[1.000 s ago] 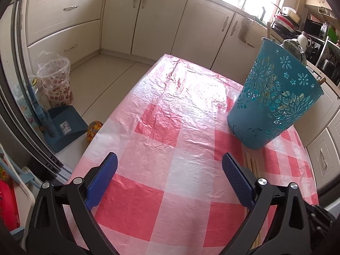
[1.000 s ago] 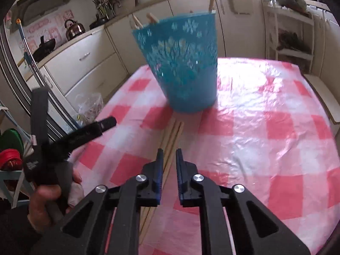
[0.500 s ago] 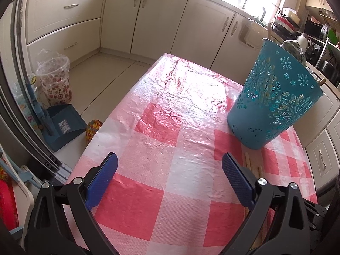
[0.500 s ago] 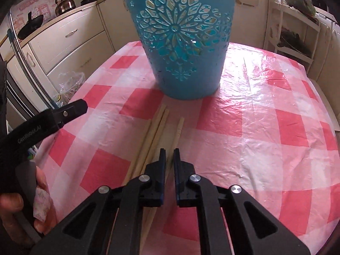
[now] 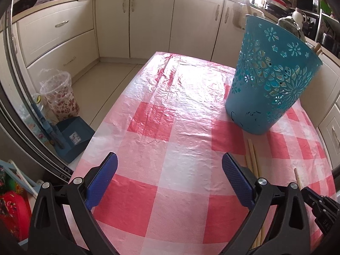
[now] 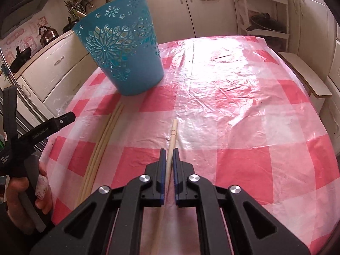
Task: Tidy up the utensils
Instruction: 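Move the left gripper to the chopstick pile and close on one chopstick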
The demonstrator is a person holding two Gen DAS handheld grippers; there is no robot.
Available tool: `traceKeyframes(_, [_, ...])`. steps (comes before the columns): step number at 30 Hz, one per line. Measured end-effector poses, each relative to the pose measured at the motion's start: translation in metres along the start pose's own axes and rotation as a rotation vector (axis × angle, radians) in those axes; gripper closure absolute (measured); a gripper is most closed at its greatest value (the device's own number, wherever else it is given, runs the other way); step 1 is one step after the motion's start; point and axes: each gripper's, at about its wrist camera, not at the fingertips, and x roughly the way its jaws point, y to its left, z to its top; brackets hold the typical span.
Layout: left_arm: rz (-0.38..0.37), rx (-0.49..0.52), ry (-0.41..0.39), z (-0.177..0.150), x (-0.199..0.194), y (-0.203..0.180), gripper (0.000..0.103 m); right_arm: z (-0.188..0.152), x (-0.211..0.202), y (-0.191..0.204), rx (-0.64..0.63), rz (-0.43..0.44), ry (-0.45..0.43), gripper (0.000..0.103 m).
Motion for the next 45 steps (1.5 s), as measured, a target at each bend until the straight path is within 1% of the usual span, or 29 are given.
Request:
traceKeyframes(7, [0.042, 0.076, -0.026, -0.003, -0.007, -0.015, 0.008, -0.001, -0.002, -0.003, 0.019, 0.019, -0.007, 0.096])
traceKeyframes(9, [0.046, 0.1, -0.033, -0.003, -0.008, -0.019, 0.008, -0.001, -0.002, -0.002, 0.016, 0.018, -0.009, 0.094])
traceKeyframes(14, [0.008, 0.169, 0.016, -0.006, -0.005, -0.033, 0.008, -0.001, -0.002, 0.002, 0.005, 0.027, -0.012, 0.087])
traceKeyframes(16, [0.008, 0.194, 0.022, -0.009, -0.005, -0.038, 0.008, 0.0, -0.001, 0.003, 0.0, 0.028, -0.012, 0.085])
traceKeyframes(22, [0.063, 0.268, 0.033, -0.013, -0.006, -0.052, 0.008, 0.0, -0.001, 0.002, -0.002, 0.04, -0.01, 0.081])
traceKeyframes(26, [0.076, 0.307, 0.055, -0.015, -0.002, -0.058, 0.008, 0.0, -0.001, 0.002, -0.003, 0.045, -0.009, 0.08])
traceKeyframes(29, [0.085, 0.335, 0.082, -0.016, 0.003, -0.062, 0.009, 0.0, -0.001, 0.005, -0.009, 0.048, -0.009, 0.076])
traceKeyframes(33, [0.078, 0.351, 0.091, -0.016, 0.005, -0.064, 0.009, 0.0, -0.001, 0.006, -0.016, 0.047, -0.008, 0.074])
traceKeyframes(35, [0.055, 0.339, 0.099, -0.015, 0.006, -0.063, 0.009, 0.001, -0.001, 0.005, -0.014, 0.05, -0.008, 0.073])
traceKeyframes(40, [-0.002, 0.312, 0.073, -0.014, -0.001, -0.058, 0.009, 0.001, 0.0, 0.006, -0.017, 0.055, -0.008, 0.07])
traceKeyframes(42, [-0.018, 0.325, 0.07, -0.014, -0.002, -0.061, 0.009, 0.001, 0.0, 0.007, -0.02, 0.056, -0.007, 0.069])
traceKeyframes(45, [-0.01, 0.376, 0.085, -0.018, 0.001, -0.07, 0.009, 0.001, 0.0, 0.009, -0.026, 0.054, -0.007, 0.067])
